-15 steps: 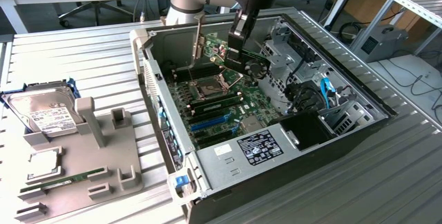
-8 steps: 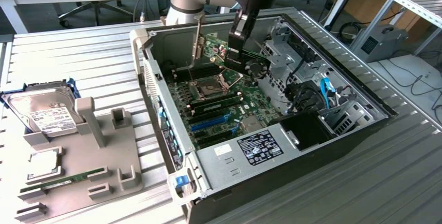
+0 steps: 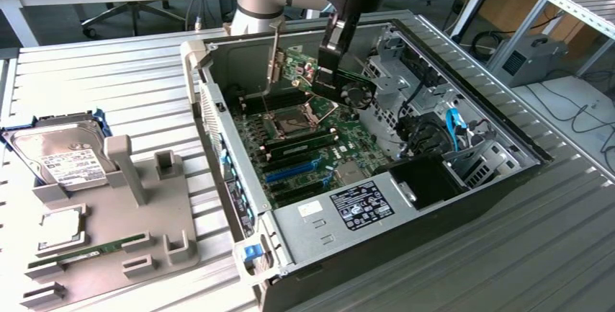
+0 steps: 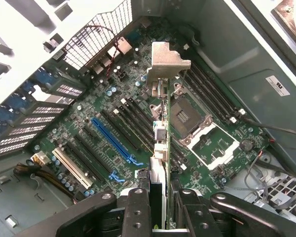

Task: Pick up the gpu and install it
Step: 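Insert the gpu into the slot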

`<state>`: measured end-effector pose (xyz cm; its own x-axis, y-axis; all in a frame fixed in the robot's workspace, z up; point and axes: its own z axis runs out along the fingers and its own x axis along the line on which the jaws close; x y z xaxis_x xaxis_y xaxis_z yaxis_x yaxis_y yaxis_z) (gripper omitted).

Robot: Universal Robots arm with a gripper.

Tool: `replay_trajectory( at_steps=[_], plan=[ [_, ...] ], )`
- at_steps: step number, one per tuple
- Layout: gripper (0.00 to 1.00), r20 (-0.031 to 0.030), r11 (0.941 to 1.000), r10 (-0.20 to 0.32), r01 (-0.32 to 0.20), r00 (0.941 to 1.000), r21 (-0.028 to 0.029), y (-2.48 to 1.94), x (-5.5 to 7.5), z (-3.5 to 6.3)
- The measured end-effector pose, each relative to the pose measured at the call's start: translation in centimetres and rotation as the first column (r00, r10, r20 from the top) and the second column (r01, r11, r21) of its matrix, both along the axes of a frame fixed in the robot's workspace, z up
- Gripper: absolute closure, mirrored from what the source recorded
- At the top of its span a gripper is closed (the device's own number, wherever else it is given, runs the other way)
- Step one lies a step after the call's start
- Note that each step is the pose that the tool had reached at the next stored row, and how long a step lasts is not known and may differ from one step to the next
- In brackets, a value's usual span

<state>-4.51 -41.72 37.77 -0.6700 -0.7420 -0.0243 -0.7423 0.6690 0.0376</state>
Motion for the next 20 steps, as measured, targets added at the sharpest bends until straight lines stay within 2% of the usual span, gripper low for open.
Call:
replay_trajectory(
  at_steps=[20],
  plan=[
    [0.74,0.0000,0.9994,0.035,-0.035,0.9994,0.0000,0.00,0.00,0.00]
  ],
)
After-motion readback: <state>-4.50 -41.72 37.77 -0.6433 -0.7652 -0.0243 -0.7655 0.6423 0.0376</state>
